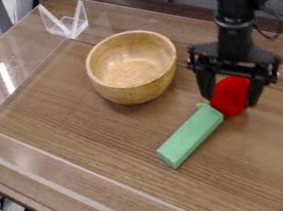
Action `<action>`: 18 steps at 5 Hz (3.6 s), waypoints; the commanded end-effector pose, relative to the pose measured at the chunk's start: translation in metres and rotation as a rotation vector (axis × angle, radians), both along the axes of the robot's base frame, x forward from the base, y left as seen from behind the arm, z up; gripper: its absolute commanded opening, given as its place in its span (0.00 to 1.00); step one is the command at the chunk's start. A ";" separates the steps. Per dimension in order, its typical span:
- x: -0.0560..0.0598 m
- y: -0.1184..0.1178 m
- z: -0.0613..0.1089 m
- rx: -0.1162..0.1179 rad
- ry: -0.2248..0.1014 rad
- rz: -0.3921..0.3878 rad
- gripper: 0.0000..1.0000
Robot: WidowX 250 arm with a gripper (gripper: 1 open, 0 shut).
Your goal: Move the red fruit to the left
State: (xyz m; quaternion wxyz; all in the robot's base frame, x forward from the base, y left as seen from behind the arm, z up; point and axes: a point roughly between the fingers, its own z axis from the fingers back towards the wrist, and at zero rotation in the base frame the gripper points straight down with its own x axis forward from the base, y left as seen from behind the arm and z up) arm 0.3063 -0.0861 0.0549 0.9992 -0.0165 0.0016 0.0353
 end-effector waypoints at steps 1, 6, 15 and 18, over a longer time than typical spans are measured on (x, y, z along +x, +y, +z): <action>-0.001 0.018 0.039 -0.022 -0.072 0.044 0.00; 0.002 0.021 0.026 -0.030 -0.052 -0.226 1.00; 0.021 0.035 0.013 0.020 -0.042 -0.415 0.00; 0.014 0.006 0.014 0.019 -0.045 -0.393 1.00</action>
